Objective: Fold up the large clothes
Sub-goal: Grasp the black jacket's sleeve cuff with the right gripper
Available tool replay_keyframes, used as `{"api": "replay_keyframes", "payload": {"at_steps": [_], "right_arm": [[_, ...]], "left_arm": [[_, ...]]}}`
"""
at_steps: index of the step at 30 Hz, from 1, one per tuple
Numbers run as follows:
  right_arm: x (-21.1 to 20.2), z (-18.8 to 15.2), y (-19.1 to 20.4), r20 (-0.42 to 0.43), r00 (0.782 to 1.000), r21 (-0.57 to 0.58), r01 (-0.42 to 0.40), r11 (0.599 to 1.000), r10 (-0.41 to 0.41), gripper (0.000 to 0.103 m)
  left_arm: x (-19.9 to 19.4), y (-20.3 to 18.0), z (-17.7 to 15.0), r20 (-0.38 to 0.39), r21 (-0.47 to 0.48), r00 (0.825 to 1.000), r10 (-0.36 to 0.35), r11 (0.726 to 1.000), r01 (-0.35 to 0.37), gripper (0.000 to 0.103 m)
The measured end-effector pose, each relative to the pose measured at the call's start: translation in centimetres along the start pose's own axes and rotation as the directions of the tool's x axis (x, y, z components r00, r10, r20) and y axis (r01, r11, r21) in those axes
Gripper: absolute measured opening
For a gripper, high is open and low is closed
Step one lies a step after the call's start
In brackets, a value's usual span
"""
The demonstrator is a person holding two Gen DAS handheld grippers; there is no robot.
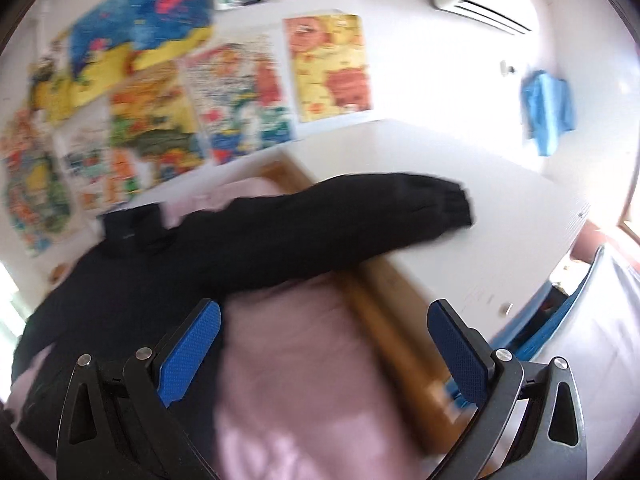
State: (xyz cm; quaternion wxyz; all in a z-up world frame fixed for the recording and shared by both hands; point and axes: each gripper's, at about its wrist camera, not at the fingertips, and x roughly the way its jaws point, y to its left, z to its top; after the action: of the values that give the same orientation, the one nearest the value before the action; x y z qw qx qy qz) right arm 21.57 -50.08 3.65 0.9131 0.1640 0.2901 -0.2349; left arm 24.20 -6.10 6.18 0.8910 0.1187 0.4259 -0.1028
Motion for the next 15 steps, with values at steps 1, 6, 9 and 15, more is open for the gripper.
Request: {"api": "replay_keyframes", "payload": {"at_steps": [1, 6, 9, 15], "right_arm": [[1.7, 1.0, -1.0, -0.011, 0.999, 0.032, 0.032, 0.999, -0.032, 0.102], [9.4, 4.6, -6.0, -0.089, 0.996, 0.287, 0.004, 0.958, 0.023, 0.102], [13.0, 5.1, -6.9, -0.108, 0.994, 0.392, 0.030, 0.919, 0.014, 0.102], [15.9, 3.9, -7.5, -0.085, 0.991, 0.499, 0.136, 0.856, -0.108, 0.101]], "left_arm": [[0.9, 0.2, 1.1, -0.015, -0.015, 1.000, -0.014, 1.000, 0.014, 0.103], [3.7, 0.2, 4.8, -0.058, 0.004, 0.998, -0.025, 1.000, 0.025, 0.103], [4.8, 0.6, 6.3, -0.057, -0.008, 0.998, -0.037, 0.999, 0.037, 0.103], [6.9, 2.1, 6.8, -0.072, -0.048, 0.997, -0.026, 0.999, 0.023, 0.103]]}}
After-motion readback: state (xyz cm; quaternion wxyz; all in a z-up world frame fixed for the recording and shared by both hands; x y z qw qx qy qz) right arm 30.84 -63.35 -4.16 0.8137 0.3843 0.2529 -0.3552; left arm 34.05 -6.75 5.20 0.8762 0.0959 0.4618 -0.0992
